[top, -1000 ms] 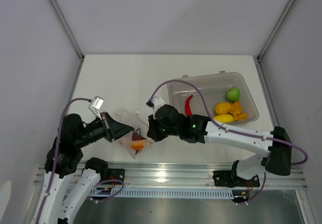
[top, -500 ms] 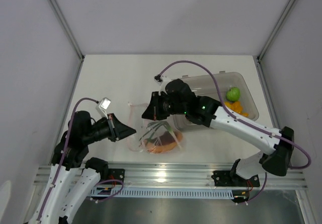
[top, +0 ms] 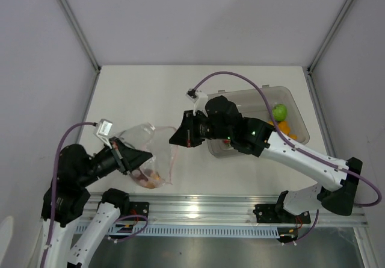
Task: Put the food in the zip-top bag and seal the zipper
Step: Adjust the zipper food storage bag at the center of the board.
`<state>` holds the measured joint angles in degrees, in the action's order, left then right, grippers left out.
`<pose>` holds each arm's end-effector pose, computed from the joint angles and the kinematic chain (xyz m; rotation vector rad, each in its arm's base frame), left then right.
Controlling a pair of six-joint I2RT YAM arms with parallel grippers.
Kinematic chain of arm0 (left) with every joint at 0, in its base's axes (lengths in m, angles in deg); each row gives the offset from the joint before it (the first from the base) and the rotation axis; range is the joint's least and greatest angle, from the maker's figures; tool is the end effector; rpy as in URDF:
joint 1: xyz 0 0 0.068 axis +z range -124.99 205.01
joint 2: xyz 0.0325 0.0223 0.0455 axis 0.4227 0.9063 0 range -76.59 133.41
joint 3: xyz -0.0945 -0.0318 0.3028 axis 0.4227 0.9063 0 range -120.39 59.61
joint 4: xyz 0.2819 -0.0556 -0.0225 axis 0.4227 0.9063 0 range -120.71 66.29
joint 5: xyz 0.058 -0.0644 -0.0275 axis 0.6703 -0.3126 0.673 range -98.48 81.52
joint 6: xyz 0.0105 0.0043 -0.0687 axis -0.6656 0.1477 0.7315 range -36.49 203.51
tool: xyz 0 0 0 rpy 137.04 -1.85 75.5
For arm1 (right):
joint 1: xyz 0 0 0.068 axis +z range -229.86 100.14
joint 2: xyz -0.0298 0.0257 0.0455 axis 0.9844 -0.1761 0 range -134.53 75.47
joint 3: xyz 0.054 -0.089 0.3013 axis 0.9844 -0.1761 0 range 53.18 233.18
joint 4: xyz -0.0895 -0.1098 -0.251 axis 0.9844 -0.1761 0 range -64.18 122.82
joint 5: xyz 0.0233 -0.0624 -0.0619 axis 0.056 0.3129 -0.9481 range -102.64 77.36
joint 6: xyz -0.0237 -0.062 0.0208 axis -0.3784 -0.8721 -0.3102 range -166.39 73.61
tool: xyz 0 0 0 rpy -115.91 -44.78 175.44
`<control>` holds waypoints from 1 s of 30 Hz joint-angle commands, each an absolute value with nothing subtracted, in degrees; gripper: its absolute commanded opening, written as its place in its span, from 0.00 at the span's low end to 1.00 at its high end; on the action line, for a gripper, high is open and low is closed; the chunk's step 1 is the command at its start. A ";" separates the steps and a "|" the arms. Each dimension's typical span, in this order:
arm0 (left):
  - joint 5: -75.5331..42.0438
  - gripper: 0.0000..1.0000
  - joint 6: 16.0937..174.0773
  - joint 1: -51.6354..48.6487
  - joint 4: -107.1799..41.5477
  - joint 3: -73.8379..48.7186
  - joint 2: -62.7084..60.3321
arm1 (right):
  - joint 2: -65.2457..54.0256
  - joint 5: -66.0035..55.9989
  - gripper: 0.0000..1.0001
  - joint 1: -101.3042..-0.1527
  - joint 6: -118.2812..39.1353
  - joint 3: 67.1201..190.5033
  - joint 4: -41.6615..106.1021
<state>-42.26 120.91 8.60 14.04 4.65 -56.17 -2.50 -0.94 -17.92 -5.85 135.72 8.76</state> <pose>0.0282 -0.0410 0.4050 0.1223 1.8719 -1.1799 0.1522 0.3097 0.4564 -0.5553 2.0954 1.3304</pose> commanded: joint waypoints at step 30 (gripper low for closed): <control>-31.85 0.01 113.47 8.31 21.33 -0.44 -52.42 | -11.37 10.12 0.00 -22.46 -3.59 127.73 21.91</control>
<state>-28.71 112.61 8.60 26.43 -4.68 -52.82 -12.43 9.79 -20.11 -4.76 132.27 19.34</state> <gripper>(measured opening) 0.005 0.003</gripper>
